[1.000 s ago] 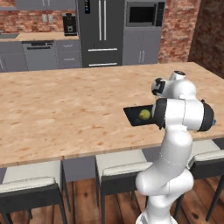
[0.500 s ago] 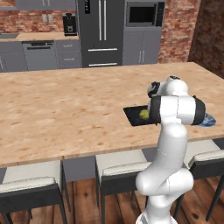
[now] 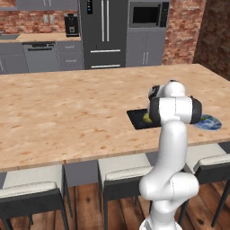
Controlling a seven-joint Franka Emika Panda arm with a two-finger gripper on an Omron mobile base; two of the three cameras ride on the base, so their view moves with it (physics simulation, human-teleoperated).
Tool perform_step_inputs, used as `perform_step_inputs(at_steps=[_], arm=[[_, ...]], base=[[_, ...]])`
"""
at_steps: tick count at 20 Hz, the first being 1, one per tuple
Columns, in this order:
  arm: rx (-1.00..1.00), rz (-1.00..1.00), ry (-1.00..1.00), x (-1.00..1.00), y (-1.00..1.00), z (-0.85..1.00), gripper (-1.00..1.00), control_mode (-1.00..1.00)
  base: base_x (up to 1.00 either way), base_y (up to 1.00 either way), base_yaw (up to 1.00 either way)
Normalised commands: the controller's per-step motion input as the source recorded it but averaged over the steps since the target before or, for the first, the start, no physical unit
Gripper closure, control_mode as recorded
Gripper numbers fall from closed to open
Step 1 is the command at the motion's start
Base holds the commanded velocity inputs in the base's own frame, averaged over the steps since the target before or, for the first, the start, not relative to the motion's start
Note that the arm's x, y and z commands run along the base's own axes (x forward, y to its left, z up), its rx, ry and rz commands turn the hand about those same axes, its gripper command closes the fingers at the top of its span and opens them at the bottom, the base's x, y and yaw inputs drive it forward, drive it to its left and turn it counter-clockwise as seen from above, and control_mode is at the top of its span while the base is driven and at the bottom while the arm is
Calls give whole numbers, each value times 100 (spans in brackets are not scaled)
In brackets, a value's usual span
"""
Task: Create a steak meal by picking up the steak and asparagus from the tray and placing them on the plate. Leave the pear on the tray.
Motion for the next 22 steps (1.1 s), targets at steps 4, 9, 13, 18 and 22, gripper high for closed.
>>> perform_step_inputs(at_steps=[4,9,13,18,22], arm=[[0,0,3,32,-26,-28,-100,-100],[0,0,2,31,-22,-26,-100,-100],[0,0,1,32,-10,-28,-100,-100],[0,0,0,23,2,-39,100,-100],[-3,0,0,0,33,-49,100,-100]], base=[[0,0,0],[0,0,0],[0,0,0],[0,0,0],[0,0,0]])
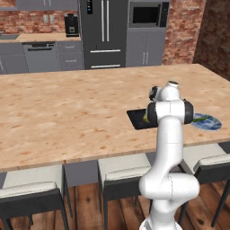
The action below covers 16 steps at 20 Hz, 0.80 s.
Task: Create a steak meal by picking up the steak and asparagus from the tray and placing them on the plate. Leave the pear on the tray.
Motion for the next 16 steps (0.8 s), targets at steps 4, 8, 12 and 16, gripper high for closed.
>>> perform_step_inputs(at_steps=[4,8,12,16], arm=[[-5,1,0,-24,39,-29,100,-100],[0,0,-7,-47,7,10,100,-100],[0,0,-10,-52,-22,73,100,-100],[0,0,-11,-39,-31,87,100,-100]], base=[[0,0,0],[0,0,0],[0,0,0],[0,0,0]])
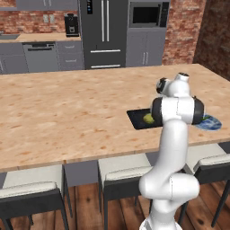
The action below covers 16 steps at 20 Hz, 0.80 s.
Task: Create a steak meal by picking up the steak and asparagus from the tray and placing them on the plate. Leave the pear on the tray.
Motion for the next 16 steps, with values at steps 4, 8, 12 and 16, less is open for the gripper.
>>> perform_step_inputs(at_steps=[4,8,12,16], arm=[[0,-1,-11,-47,-51,59,100,-100],[0,-4,-4,-54,-73,24,100,-100],[0,-5,0,-48,-88,3,100,-100],[0,-7,3,-34,-99,0,100,-100]], base=[[0,0,0],[0,0,0],[0,0,0],[0,0,0]])
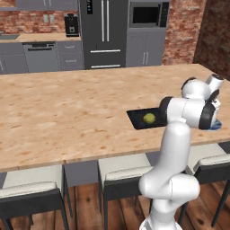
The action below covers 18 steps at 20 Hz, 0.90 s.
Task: Create a steak meal by picking up the steak and asparagus from the tray and placing them on the plate. Leave the pear on the tray.
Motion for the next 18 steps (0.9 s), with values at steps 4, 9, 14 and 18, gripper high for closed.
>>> perform_step_inputs(at_steps=[4,9,14,18], arm=[[0,-9,0,-4,-94,0,100,-100],[0,-5,0,1,-67,-6,100,-100],[0,0,0,10,-39,-30,100,-100],[0,0,0,1,-13,-51,100,-100]], base=[[0,0,0],[0,0,0],[0,0,0],[0,0,0]])
